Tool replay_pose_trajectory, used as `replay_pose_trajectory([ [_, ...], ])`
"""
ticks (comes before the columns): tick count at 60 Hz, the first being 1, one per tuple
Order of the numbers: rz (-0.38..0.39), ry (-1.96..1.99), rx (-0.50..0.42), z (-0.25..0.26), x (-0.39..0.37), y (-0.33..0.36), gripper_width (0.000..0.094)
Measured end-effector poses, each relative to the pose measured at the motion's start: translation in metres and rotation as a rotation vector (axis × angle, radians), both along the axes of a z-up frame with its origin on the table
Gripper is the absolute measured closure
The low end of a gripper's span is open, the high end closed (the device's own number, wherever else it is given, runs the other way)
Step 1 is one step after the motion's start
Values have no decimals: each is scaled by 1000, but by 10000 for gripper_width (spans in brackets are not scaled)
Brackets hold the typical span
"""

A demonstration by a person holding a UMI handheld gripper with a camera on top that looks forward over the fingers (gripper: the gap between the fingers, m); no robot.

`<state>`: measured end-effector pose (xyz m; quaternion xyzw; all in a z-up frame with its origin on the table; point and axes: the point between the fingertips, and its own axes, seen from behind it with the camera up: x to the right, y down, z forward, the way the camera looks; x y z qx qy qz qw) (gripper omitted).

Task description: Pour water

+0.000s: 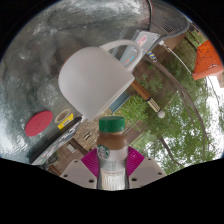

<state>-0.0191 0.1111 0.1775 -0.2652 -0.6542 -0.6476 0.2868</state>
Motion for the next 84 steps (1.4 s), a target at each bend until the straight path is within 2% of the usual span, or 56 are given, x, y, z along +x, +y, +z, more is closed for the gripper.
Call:
replay_pose_trajectory([
  [2,1,-12,29,-3,3,-12,623],
  [3,6,-9,-1,0,0,-1,623],
  [17,51,74,5,6,-3,-3,622],
  [19,71,165,18,14,2,-21,622],
  [23,86,446,33,30,-10,-2,621],
  [24,118,524,62,38,1,-25,622],
  [26,112,691,46,42,-7,-8,621],
  [31,125,1183,39,53,9,-20,621],
  [37,114,1574,-79,23,20,-16,621],
  [38,104,1624,-90,19,23,-15,622],
  [39,133,1722,-51,5,29,-25,622],
  [43,73,1918,-130,-7,38,-13,620],
  [44,82,1984,-130,-18,41,-15,622],
  [49,5,2263,-274,-45,41,-3,621],
  [50,0,2333,-289,-72,31,2,622],
  [51,-39,2356,-334,-71,36,4,621],
  [53,-87,2434,-346,-83,44,9,620],
  [56,-130,2497,-344,-102,49,23,622],
  [60,-83,2449,-336,-95,53,13,621],
  [63,-77,2395,-312,-98,57,17,622],
  [67,-44,2324,-329,-96,48,15,618],
  [70,-75,2309,-325,-100,49,15,617],
  [84,-75,2338,-332,-101,53,16,596],
])
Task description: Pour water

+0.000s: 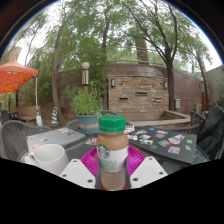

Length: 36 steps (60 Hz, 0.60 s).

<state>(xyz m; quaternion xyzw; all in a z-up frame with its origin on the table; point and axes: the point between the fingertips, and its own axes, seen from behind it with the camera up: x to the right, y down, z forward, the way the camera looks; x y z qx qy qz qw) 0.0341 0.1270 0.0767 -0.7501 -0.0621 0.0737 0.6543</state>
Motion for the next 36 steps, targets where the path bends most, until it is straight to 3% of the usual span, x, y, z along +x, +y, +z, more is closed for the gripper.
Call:
replay_pose_trajectory([
  [10,-33,-34,-18,-3,5,-1,418],
  [17,-20,-46,-42,-6,1,-10,88],
  [36,-57,-43,-49,31,14,-120,95],
])
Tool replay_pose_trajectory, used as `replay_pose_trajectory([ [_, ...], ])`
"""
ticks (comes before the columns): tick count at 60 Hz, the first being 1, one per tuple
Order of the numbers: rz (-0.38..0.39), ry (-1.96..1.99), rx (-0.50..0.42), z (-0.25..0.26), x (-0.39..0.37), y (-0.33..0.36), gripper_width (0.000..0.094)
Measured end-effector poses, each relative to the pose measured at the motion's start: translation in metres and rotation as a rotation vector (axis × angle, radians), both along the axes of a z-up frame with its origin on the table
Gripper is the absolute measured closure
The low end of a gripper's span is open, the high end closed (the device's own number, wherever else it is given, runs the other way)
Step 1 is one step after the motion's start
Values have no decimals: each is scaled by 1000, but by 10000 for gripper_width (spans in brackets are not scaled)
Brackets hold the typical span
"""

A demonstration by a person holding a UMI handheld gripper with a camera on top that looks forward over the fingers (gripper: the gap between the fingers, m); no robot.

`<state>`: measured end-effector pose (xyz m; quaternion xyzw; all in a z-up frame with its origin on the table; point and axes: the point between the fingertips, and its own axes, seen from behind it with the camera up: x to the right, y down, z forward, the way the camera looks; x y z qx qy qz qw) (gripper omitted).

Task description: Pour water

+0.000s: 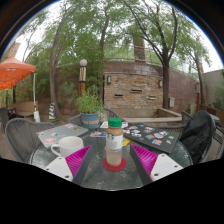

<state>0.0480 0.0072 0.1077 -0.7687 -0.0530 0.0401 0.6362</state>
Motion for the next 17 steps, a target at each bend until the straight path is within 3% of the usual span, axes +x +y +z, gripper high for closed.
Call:
replay_pose_trajectory([
  [17,48,47,32,24,1,-160,97],
])
